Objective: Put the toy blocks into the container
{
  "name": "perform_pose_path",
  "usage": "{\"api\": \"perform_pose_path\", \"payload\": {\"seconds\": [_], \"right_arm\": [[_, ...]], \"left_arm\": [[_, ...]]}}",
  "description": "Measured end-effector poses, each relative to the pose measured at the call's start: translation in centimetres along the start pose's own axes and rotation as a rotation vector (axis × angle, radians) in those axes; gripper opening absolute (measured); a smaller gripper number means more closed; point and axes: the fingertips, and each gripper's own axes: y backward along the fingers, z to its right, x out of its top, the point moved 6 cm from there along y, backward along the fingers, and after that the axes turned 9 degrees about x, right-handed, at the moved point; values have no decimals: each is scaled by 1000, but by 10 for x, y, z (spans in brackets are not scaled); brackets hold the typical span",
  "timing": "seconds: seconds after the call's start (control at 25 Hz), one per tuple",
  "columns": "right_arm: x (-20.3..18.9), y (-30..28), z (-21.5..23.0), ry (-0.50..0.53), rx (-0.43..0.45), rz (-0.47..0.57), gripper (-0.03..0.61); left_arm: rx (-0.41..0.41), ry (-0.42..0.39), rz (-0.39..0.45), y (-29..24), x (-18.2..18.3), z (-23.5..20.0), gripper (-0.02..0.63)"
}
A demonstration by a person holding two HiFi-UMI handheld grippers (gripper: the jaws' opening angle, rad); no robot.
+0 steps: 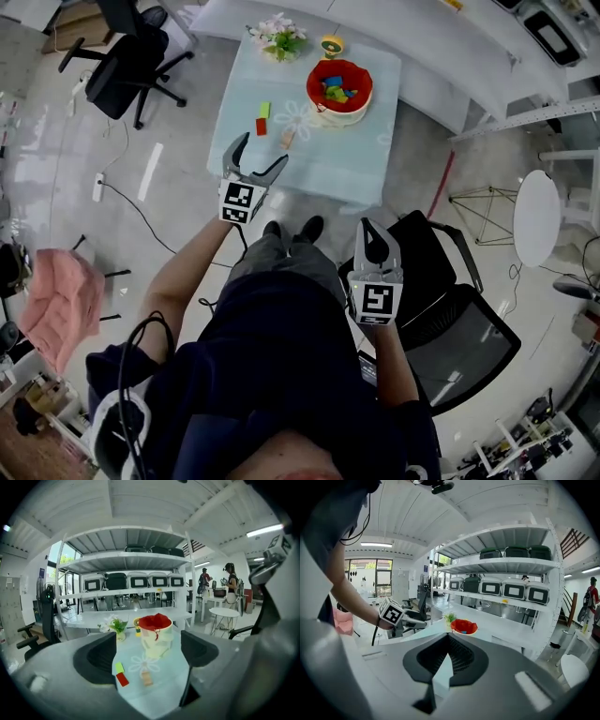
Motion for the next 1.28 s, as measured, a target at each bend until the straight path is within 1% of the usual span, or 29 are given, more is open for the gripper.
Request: {"api": "perform_pose_path", "payload": {"seconds": [0.16,0.32,0.48,0.6,0.84,1.0,1.28], "right_arm": [[-4,-12,14,-4,21,-26,0],[-8,-24,21,-10,19,-52,0],[-12,-35,23,-40,12,-79,0],[-17,-41,22,-51,11,-109,-1],[-23,-47,23,-79,3,-150,0],[-29,-50,23,-89,4,-175,0],[-39,-56,22,-109,5,-208,0]], "left_arm": [[-18,-1,-108,-36,-33,10,439],[-44,-27,-182,-63,-61,15,426],[-76,-50,-275,-85,-91,15,419],[-119,-66,-351,-97,-114,21,408],[-152,-68,-467,-118,-144,27,391],[-132,-52,-542,-133,-161,26,377],[-112,-25,-663,-153,-179,22,340]]}}
